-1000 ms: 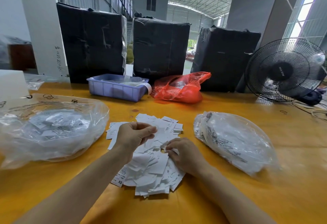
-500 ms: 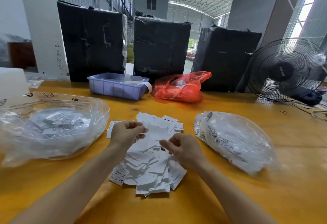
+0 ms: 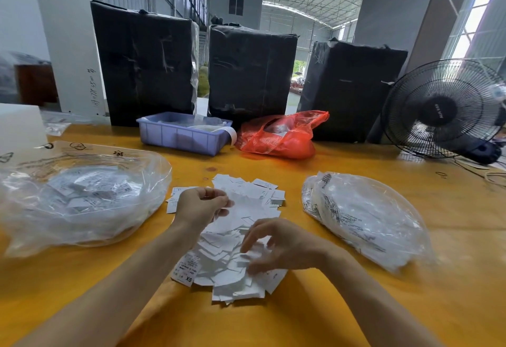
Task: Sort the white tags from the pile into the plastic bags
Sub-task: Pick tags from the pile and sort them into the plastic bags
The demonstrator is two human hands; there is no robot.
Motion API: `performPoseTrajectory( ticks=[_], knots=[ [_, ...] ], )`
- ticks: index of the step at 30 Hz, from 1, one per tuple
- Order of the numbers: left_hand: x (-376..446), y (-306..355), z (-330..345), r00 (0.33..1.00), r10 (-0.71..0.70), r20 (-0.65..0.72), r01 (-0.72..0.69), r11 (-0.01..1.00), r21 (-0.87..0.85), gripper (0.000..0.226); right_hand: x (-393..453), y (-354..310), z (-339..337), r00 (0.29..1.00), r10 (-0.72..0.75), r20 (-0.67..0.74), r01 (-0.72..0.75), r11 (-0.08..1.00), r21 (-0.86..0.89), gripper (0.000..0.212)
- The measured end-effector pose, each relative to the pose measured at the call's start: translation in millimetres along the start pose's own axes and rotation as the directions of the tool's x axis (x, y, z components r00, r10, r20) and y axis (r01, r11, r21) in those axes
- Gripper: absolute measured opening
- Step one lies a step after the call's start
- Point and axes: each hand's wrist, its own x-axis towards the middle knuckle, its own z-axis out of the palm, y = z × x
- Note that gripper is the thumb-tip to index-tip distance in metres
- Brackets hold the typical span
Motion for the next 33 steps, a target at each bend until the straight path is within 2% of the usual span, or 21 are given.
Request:
performPoseTrajectory(
  ticks=[2, 5, 6, 8, 9, 11, 14, 19, 23, 25, 27, 33],
  knots=[
    [-0.5, -0.2, -0.6, 1.000, -0.007, 0.012, 0.007, 1.000, 0.003, 0.005, -2.1, 0.9, -4.7, 0.999, -0.001, -0.048, 0.004, 0.998, 0.063, 0.012],
    [-1.1, -0.1, -1.1, 0.999, -0.013, 0.032, 0.013, 1.000, 0.000, 0.005, -5.2, 6.9, -14.4, 0.953, 0.120, -0.279, -0.040, 0.960, 0.278, 0.013],
    [-1.3, 0.5, -1.1, 0.999, -0.013, 0.040, 0.013, 1.000, 0.002, 0.005, -6.7, 9.6, -18.5, 0.924, 0.186, -0.335, -0.036, 0.913, 0.407, 0.013],
    [-2.6, 2.1, -0.6, 0.998, -0.020, 0.064, 0.019, 1.000, 0.002, 0.007, -9.3, 14.3, -24.9, 0.894, 0.288, -0.342, 0.013, 0.748, 0.663, 0.012],
    [-3.6, 3.0, 0.1, 0.996, -0.026, 0.084, 0.026, 1.000, 0.002, 0.010, -10.6, 16.0, -26.8, 0.892, 0.314, -0.325, 0.033, 0.672, 0.740, 0.012],
    [-6.4, 4.5, 2.1, 0.991, -0.038, 0.130, 0.035, 0.999, 0.022, 0.016, -10.7, 16.5, -26.7, 0.902, 0.321, -0.287, 0.045, 0.594, 0.804, 0.011],
    [-10.8, 6.7, 7.4, 0.984, -0.044, 0.174, 0.031, 0.997, 0.076, 0.023, -8.3, 15.0, -23.8, 0.915, 0.310, -0.258, 0.046, 0.555, 0.830, 0.015],
    [-15.5, 8.1, 13.5, 0.979, -0.041, 0.198, 0.020, 0.994, 0.107, 0.023, -7.3, 11.4, -23.7, 0.904, 0.318, -0.286, 0.066, 0.557, 0.828, 0.022],
    [-19.4, 8.0, 15.4, 0.974, -0.040, 0.223, 0.016, 0.994, 0.109, 0.026, -4.3, 9.8, -24.4, 0.807, 0.413, -0.422, 0.171, 0.522, 0.836, 0.023],
    [-20.3, 7.8, 16.0, 0.973, -0.041, 0.227, 0.014, 0.993, 0.116, 0.026, -4.3, 9.4, -24.5, 0.754, 0.418, -0.507, 0.228, 0.558, 0.798, 0.026],
    [-20.7, 7.6, 16.8, 0.973, -0.042, 0.229, 0.014, 0.993, 0.120, 0.027, -4.3, 6.6, -22.5, 0.733, 0.387, -0.559, 0.232, 0.631, 0.740, 0.028],
    [-21.8, 7.3, 18.5, 0.968, -0.051, 0.245, 0.025, 0.994, 0.109, 0.028, -0.4, -2.0, -14.1, 0.741, 0.336, -0.582, 0.202, 0.715, 0.670, 0.018]
  ],
)
